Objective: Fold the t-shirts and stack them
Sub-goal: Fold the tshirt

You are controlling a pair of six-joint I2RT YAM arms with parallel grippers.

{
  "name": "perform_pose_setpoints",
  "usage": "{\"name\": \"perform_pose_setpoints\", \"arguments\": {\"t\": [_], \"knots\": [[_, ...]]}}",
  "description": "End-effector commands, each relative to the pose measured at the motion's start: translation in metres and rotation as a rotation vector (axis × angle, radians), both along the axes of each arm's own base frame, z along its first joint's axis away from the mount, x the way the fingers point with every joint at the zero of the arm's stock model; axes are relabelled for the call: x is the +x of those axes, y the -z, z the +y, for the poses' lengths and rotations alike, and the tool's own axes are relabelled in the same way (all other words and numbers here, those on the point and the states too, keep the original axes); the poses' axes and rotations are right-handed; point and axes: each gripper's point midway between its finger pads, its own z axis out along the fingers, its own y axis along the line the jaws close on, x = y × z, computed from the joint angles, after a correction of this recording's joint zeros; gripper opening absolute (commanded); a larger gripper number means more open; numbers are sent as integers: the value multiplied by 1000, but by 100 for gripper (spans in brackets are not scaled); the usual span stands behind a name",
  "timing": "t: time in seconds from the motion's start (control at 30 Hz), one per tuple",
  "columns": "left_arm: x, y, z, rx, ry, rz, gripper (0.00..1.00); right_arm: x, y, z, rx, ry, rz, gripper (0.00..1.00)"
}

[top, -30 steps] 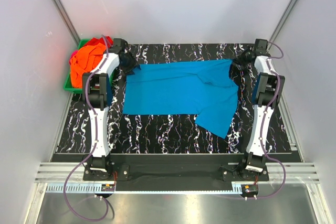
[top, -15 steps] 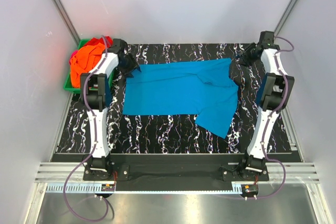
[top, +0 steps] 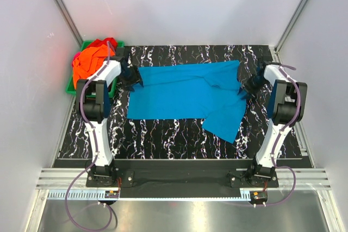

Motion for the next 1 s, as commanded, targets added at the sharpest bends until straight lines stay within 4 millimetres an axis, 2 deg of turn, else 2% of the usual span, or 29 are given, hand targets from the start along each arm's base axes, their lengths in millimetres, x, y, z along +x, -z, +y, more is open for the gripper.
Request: {"name": "perform_pose_setpoints", "arguments": {"t": [0.0, 0.1, 0.17, 0.3, 0.4, 0.47, 0.5, 0.53, 0.6, 0.67, 0.7, 0.77, 0.83, 0.93, 0.97], "knots": [[25, -13, 7, 42, 15, -78, 60, 3, -9, -15, -82, 15, -38, 41], [31, -11, 7, 43, 4, -66, 60, -3, -3, -26, -140, 28, -1, 40], [37, -15, 7, 47, 0, -74, 60, -2, -7, -32, -173, 37, 5, 39], [45, -25, 5, 34, -12, -96, 60, 14, -35, -22, -163, 22, -79, 39], [51, -44, -11, -45, 4, -133, 60, 33, -51, -5, -163, -66, -173, 42], [50, -53, -24, -88, 25, -151, 60, 45, -57, 2, -160, -141, -233, 43], [49, -64, -30, -112, 20, -170, 59, 47, -49, 6, -146, -162, -218, 43], [49, -69, -39, -151, 36, -186, 59, 51, -50, 8, -137, -171, -219, 42], [43, -72, -50, -193, 30, -181, 58, 53, -41, 19, -108, -204, -209, 41], [39, -85, -70, -246, 61, -208, 58, 61, -45, 32, -123, -253, -243, 41], [35, -85, -80, -270, 66, -200, 58, 63, -45, 36, -146, -267, -246, 42], [27, -92, -113, -326, 126, -213, 58, 72, -50, 46, -140, -298, -279, 42], [17, -95, -144, -353, 177, -210, 57, 80, -55, 80, -112, -409, -346, 43], [7, -94, -166, -395, 192, -195, 57, 88, -56, 100, -175, -585, -397, 44], [7, -94, -167, -402, 188, -196, 57, 94, -58, 114, -199, -645, -414, 44]]}}
